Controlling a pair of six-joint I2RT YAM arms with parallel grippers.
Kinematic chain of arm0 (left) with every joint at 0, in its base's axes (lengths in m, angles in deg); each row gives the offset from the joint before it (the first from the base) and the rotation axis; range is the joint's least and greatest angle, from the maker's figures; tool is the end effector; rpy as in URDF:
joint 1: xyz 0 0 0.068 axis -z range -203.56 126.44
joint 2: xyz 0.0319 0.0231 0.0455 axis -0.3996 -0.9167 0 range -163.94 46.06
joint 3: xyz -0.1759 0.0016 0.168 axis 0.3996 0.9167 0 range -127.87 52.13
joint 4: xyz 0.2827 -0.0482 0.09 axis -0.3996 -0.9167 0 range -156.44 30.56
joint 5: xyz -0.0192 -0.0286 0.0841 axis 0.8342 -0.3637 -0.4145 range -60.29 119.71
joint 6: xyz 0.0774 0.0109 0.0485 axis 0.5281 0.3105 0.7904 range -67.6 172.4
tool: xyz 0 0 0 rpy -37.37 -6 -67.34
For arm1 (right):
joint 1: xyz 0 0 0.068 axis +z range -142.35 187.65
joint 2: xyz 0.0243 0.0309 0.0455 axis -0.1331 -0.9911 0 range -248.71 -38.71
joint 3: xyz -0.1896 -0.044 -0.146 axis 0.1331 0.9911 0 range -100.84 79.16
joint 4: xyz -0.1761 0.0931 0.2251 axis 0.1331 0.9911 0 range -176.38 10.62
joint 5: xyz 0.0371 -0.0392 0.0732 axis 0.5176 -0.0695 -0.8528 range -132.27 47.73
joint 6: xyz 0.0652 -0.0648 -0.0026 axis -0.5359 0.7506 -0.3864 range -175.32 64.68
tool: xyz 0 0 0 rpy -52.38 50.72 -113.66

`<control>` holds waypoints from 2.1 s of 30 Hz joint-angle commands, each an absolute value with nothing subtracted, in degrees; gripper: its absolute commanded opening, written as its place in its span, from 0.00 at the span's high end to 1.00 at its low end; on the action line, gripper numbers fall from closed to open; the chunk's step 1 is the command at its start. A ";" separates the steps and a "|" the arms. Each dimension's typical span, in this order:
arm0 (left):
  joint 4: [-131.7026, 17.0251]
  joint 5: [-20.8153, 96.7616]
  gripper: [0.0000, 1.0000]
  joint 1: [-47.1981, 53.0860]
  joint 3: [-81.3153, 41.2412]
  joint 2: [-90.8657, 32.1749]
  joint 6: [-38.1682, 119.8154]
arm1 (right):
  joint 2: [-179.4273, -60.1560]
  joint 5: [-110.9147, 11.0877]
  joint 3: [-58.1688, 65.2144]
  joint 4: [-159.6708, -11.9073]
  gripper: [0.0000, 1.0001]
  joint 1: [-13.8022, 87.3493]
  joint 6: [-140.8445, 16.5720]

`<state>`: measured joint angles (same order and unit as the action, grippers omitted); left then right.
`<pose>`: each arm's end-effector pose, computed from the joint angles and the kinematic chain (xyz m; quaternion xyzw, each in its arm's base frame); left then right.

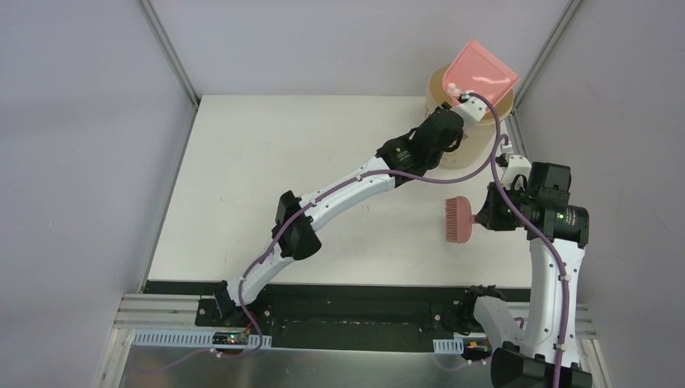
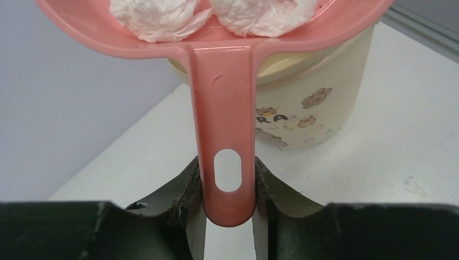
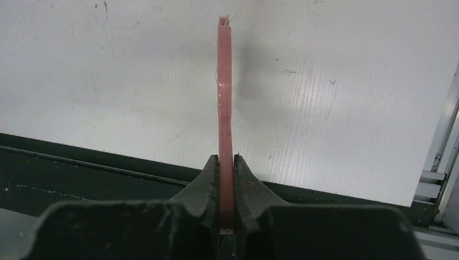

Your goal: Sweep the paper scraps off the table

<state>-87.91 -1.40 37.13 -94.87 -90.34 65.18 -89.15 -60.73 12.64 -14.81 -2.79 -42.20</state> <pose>0.3296 -0.4997 0.3417 0.3391 0.7186 -0.0322 0.6063 0.2173 -0.0135 0.3048 -0.0696 0.9413 0.0902 0.3178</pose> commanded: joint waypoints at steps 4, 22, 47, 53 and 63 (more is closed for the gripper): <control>-74.34 -7.97 1.00 35.68 -101.68 -95.45 79.44 | -88.03 -62.21 12.58 -17.83 1.00 -3.16 -42.23; -51.74 -1.69 1.00 28.66 -96.62 -99.73 108.40 | -89.52 -65.05 12.35 -17.47 1.00 -3.16 -42.22; -32.25 0.42 1.00 27.15 -79.53 -95.33 135.37 | -89.16 -68.94 13.85 -20.21 1.00 -3.16 -44.86; -19.38 0.68 1.00 27.38 -79.00 -94.64 138.60 | -88.37 -68.76 13.87 -20.24 1.00 -3.16 -44.90; -23.91 13.77 1.00 26.41 -73.96 -93.49 149.16 | -87.88 -68.72 12.96 -19.24 1.00 -3.16 -45.08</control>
